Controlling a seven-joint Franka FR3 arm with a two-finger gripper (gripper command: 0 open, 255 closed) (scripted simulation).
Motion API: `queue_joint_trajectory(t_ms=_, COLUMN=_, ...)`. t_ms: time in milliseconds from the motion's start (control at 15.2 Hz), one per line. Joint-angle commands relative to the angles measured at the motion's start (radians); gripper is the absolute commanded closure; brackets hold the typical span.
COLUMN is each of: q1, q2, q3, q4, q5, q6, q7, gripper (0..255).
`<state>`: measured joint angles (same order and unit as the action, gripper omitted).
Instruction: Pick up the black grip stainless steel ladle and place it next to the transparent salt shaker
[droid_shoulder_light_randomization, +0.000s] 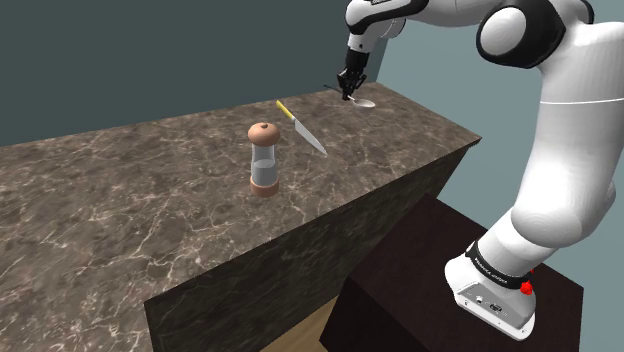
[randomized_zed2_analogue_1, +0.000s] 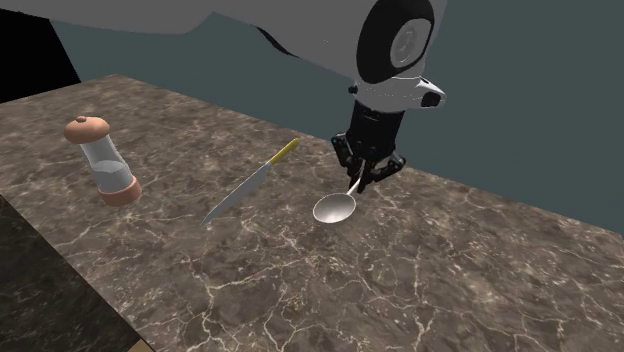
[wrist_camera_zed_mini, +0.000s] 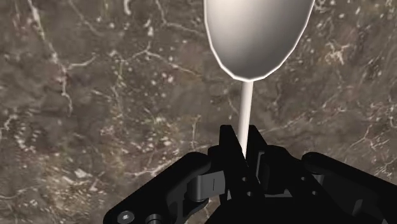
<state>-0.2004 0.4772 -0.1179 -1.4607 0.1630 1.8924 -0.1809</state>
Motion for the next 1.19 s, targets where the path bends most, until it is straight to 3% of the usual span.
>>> queue_joint_trajectory(t_ms=0, q1=-0.001, q2=-0.003, q3=-0.001, q4=0.022, q5=-0.002, q6=-0.025, q7=0.003, gripper=255)
queue_joint_trajectory(t_ms=1122, q1=-0.01, q2=-0.009, q3=-0.003, q4=0.241, q5=-0.008, q6=-0.249, q7=0.027, gripper=255)
